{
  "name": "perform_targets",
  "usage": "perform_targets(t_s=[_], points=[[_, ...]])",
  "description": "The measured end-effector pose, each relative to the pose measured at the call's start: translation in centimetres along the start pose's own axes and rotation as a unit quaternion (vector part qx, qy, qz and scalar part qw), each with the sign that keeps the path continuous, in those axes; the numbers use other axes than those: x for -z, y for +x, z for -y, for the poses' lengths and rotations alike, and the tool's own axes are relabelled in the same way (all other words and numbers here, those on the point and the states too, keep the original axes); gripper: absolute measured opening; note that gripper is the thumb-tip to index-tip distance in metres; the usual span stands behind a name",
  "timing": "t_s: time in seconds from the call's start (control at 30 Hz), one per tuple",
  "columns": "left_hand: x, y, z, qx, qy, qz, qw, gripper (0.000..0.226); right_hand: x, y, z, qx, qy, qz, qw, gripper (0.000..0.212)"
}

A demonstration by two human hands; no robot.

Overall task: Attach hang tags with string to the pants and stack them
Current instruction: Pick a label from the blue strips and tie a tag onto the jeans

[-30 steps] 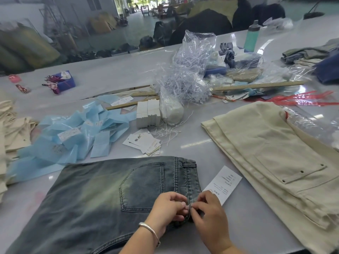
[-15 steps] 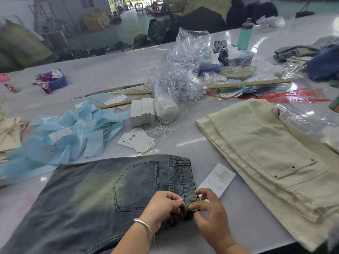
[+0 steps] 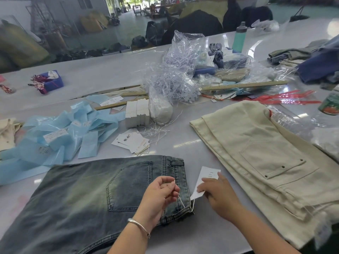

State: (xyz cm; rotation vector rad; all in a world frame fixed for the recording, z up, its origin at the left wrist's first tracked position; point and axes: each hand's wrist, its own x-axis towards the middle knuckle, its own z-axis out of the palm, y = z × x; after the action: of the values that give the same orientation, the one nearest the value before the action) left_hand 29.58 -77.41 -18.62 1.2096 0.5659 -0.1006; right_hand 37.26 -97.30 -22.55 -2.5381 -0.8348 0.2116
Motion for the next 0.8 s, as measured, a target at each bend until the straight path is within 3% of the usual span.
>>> perform_targets(t_s=[0.2,0.37,0.43,0.6,0.67,0.8], points=[[-0.4,-0.6,-0.4,-0.030,0.083,0.023,0.996,0.007,3.0,2.3,1.0,-0.036,0.122,-0.070,0.989,0.026],[-0.9,-0.7,-0.1,-0.055,0.171,0.006,0.984,0.010,1.9,2.3,0.7,-0.013,-0.003,-0.032,0.999,0.027],[-0.8,-0.5,0.2,-0.065,0.209,-0.010,0.976,0.013,1.3,1.6,0.4,-0.003,0.030,-0.036,0.999,0.023],[-0.8,-0.2,0.6,-0.069,0.260,-0.018,0.963,0.013,0.9,-0.3,1.0,-0.031,0.158,0.088,0.983,0.029],[-1.0,-0.1,0.6,-0.071,0.266,-0.014,0.961,0.014,0.8,-0.9,1.1,-0.016,0.136,0.125,0.983,0.025],[-1.3,-0.1,0.3,-0.075,0.272,-0.003,0.959,0.014,-0.3,-1.5,0.7,0.040,-0.023,0.144,0.988,0.018]])
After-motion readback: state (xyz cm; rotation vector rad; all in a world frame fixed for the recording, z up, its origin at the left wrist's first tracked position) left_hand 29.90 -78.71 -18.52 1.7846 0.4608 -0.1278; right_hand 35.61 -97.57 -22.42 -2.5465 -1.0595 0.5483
